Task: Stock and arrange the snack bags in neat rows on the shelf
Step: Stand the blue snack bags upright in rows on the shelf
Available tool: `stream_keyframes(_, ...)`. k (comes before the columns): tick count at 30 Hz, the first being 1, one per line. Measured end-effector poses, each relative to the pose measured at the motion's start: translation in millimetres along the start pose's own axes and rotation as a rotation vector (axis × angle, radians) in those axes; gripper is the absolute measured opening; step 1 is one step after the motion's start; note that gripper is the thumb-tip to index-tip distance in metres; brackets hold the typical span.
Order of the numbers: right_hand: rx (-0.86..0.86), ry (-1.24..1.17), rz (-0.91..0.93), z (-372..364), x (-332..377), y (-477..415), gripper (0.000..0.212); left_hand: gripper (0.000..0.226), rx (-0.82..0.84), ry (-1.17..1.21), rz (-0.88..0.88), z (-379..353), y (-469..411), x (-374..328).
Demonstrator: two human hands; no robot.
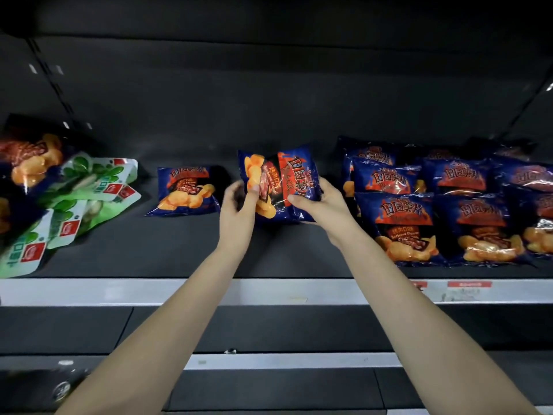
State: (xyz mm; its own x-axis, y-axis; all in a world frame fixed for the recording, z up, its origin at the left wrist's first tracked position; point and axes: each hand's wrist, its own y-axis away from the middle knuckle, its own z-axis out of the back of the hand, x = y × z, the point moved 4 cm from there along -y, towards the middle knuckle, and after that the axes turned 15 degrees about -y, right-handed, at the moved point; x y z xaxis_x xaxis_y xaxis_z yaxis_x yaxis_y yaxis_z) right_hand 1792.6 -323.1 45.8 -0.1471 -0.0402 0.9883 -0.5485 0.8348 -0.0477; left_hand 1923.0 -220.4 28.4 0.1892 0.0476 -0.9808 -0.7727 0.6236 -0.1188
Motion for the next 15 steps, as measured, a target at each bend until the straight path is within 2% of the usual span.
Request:
stream_keyframes(3,0.035,0.225,0.041,7.5,4.9,-3.5,0.04,0.04,-0.212,0.007,-0.135,18.1,-3.1,-9.3)
stream_keyframes(5,0.124,0.289,0.038,10.2,11.4,-3.4,0.041,0.04,-0.266,-0.044,-0.269,28.3,-5.7,-20.8)
stream_keyframes(6,0.183,0.298,0.028,10.6,15.1,-3.3,0.042,0.039,-0.238,-0.105,-0.331,29.8,-7.2,-28.0)
stream_keyframes(8,0.303,0.32,0.005,8.8,24.8,-1.1,0.044,0.037,-0.08,-0.259,-0.397,25.5,-11.9,-38.5)
stream_keyframes(11,0.342,0.429,0.016,8.3,37.1,-1.1,0.054,0.043,0.215,-0.526,-0.338,12.6,-15.4,-40.1)
stream_keyframes(13,0.3,0.516,0.047,10.7,41.6,-1.9,0.062,0.043,0.291,-0.537,-0.273,9.7,-14.4,-35.4)
stream_keyframes(15,0.235,0.586,0.102,13.8,44.6,-0.4,0.066,0.035,0.311,-0.416,-0.204,7.1,-11.8,-30.6)
